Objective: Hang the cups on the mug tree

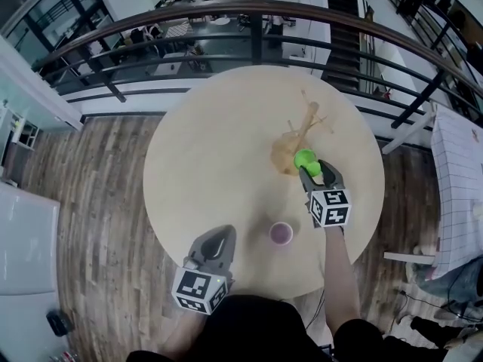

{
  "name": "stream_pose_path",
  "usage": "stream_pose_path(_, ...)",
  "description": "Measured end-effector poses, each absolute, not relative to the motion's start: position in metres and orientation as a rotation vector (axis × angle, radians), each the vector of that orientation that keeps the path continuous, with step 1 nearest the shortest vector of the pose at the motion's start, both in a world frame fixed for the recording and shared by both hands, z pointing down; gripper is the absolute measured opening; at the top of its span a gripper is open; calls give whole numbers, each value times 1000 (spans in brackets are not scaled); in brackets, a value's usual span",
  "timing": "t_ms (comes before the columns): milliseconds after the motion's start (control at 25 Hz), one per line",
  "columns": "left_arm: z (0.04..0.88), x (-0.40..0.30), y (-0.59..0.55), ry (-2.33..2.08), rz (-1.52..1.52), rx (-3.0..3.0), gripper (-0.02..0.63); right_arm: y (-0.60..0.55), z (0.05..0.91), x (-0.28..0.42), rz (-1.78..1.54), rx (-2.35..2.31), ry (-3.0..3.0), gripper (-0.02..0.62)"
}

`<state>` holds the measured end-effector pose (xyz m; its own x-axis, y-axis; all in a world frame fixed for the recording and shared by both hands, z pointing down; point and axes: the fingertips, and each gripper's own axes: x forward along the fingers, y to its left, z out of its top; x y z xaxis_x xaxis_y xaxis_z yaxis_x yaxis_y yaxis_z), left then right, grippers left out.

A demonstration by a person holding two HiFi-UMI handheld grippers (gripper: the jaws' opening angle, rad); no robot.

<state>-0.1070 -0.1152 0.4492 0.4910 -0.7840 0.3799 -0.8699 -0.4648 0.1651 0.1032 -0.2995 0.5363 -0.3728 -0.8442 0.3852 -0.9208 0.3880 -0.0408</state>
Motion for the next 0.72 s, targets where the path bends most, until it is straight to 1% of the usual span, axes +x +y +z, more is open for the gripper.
stream_pose_path(600,451,-110,-114,-1388,361,2398,14,-317,565,102,391,1511,-2191,249)
stream_pose_path(720,450,-110,-113,-1388,361,2401,14,-318,570,105,390,1497,-2120,256)
